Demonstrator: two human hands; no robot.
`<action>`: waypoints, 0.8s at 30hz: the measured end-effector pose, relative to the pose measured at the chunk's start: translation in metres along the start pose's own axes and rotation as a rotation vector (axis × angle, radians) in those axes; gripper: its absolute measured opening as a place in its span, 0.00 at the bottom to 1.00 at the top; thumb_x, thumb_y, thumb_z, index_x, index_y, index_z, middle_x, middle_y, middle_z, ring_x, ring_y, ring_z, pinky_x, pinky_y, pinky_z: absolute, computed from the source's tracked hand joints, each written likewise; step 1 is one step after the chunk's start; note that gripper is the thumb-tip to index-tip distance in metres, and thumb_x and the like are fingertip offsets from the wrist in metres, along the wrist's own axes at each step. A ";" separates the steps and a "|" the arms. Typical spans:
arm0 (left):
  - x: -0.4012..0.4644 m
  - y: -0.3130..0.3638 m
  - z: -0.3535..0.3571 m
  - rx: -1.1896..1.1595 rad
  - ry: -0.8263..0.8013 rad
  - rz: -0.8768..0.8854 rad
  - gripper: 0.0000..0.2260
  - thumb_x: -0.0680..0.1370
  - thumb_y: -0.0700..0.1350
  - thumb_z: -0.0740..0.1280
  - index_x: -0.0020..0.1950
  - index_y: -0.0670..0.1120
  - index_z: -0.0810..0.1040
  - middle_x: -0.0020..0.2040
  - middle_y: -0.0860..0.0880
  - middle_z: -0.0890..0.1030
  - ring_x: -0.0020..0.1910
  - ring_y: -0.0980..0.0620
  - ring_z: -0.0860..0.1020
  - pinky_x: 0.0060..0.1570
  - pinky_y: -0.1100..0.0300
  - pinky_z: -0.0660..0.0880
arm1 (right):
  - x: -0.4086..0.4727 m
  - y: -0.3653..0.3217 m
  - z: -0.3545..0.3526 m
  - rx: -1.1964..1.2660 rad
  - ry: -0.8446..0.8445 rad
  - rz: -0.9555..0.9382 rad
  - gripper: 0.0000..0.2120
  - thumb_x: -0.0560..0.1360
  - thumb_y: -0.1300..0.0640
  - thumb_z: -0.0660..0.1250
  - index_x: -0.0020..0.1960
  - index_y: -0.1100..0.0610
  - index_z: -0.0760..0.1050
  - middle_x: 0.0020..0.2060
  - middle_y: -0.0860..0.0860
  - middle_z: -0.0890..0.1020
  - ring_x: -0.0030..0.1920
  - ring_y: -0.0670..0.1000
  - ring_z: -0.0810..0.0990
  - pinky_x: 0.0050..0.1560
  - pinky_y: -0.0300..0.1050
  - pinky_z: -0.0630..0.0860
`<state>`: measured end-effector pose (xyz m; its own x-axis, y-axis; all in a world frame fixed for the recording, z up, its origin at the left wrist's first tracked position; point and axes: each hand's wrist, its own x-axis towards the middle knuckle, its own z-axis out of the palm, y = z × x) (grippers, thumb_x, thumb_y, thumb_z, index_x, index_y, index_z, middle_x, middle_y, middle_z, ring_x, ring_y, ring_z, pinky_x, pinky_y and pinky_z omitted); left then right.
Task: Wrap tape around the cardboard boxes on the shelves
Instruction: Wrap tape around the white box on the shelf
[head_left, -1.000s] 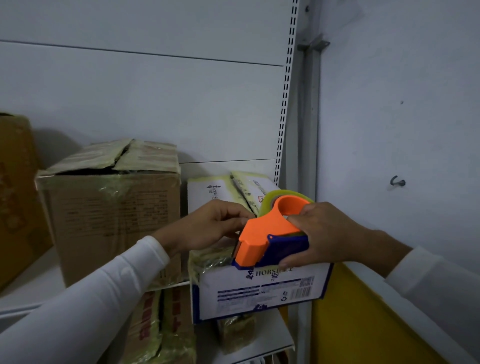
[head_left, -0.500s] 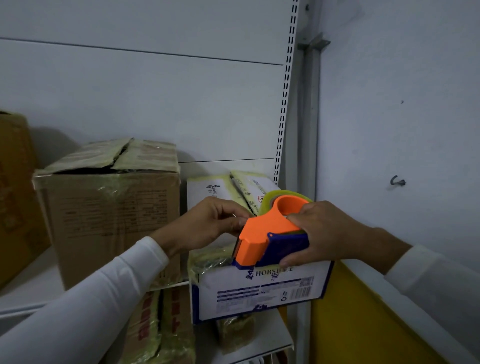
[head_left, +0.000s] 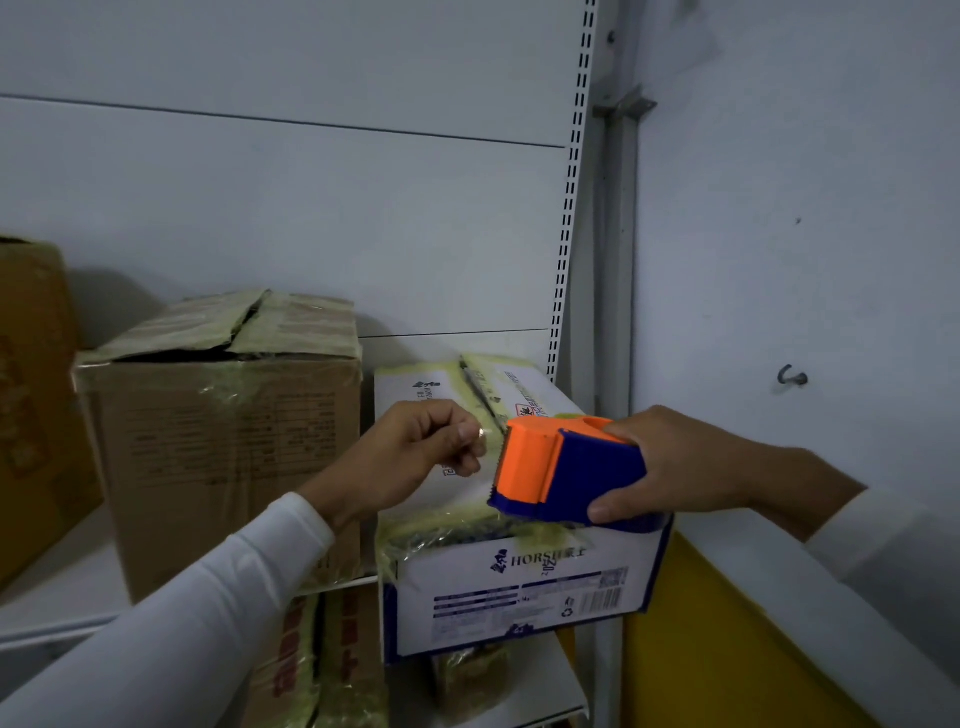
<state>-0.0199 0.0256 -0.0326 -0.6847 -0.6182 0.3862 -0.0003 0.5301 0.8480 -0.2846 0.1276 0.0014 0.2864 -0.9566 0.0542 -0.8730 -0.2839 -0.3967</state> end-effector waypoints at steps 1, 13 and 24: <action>-0.001 -0.001 0.000 -0.013 -0.008 -0.016 0.09 0.81 0.38 0.59 0.47 0.36 0.77 0.40 0.46 0.81 0.40 0.50 0.79 0.44 0.59 0.77 | 0.000 0.002 0.001 0.038 -0.006 0.009 0.26 0.65 0.36 0.75 0.55 0.51 0.77 0.45 0.46 0.85 0.44 0.45 0.85 0.43 0.50 0.84; -0.002 -0.003 0.007 -0.029 0.071 -0.049 0.07 0.77 0.36 0.67 0.54 0.38 0.76 0.42 0.43 0.77 0.39 0.51 0.78 0.43 0.61 0.77 | 0.007 -0.002 -0.002 0.223 -0.017 0.028 0.15 0.65 0.45 0.75 0.46 0.54 0.78 0.42 0.51 0.86 0.41 0.51 0.85 0.43 0.47 0.81; -0.007 -0.004 0.013 0.032 0.299 -0.012 0.09 0.80 0.37 0.62 0.52 0.45 0.81 0.39 0.45 0.83 0.35 0.51 0.80 0.39 0.59 0.79 | 0.014 -0.008 -0.008 0.241 -0.134 0.087 0.18 0.68 0.43 0.72 0.48 0.57 0.79 0.43 0.53 0.85 0.44 0.53 0.85 0.42 0.46 0.79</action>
<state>-0.0247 0.0351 -0.0431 -0.4392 -0.7656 0.4700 -0.0338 0.5369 0.8430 -0.2762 0.1157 0.0125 0.2777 -0.9549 -0.1046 -0.7822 -0.1616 -0.6017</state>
